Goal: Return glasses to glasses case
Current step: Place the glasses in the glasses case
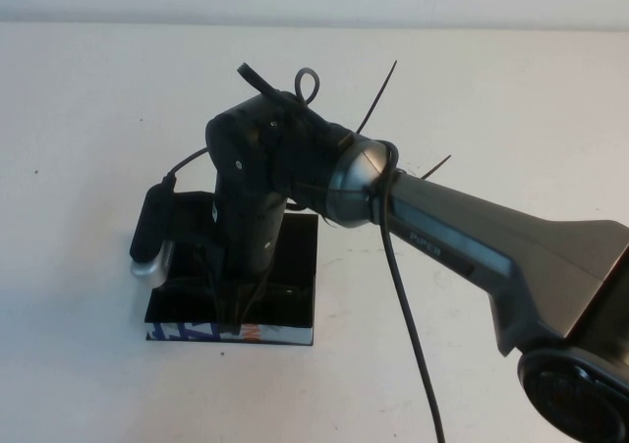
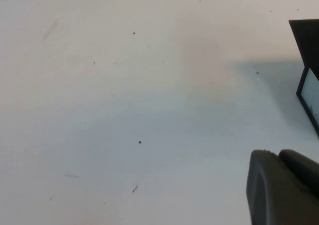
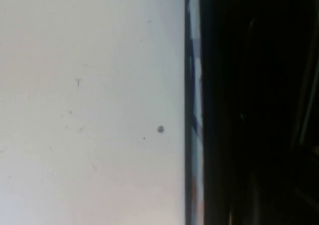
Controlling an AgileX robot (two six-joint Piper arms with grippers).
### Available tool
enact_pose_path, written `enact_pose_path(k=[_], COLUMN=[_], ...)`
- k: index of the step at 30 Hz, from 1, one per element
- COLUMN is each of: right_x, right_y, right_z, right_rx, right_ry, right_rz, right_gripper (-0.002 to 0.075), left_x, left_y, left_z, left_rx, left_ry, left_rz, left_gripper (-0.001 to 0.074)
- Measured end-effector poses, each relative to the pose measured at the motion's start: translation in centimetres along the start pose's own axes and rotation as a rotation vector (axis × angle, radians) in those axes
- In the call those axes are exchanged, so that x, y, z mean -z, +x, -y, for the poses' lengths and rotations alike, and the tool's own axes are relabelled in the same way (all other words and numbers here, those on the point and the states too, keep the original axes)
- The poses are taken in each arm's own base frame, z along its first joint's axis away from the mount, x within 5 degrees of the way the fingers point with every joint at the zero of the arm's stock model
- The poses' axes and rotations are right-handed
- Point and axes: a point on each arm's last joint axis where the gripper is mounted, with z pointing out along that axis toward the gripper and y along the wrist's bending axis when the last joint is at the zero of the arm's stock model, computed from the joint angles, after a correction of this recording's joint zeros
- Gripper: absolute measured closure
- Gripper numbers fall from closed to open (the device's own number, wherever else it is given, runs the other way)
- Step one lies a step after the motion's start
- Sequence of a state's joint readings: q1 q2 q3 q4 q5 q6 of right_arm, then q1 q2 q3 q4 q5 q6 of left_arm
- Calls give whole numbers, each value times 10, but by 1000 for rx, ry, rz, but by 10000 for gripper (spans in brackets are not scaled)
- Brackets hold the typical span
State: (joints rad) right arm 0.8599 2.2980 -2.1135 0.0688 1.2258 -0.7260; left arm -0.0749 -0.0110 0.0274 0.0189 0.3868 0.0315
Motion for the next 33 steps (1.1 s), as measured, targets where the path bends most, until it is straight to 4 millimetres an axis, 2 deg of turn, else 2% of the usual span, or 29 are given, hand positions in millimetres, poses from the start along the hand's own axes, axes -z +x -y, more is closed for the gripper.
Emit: enact_pose_path(k=[3,8,11,19,28,33], right_x=[-1,-1,-1,5,30,45], right_y=[0,0,1,1,1,1], right_z=[-1,0,0,1,1,1], right_rx=[-3,0,2,8,26,-65], right_ry=[-6,-1,4,19,79,116], right_rz=[2,-2,-6,-4,6,18], right_gripper=[648,510,476,464,464,465], left_x=[0,0,0,0,0,0], left_y=[0,0,0,0,0,0], left_z=[0,0,0,0,0,0], left_rx=[0,0,0,0,0,0], left_ry=[0,0,0,0,0,0], left_rz=[0,0,0,0,0,0], left_gripper=[738,738,738,738,738,738])
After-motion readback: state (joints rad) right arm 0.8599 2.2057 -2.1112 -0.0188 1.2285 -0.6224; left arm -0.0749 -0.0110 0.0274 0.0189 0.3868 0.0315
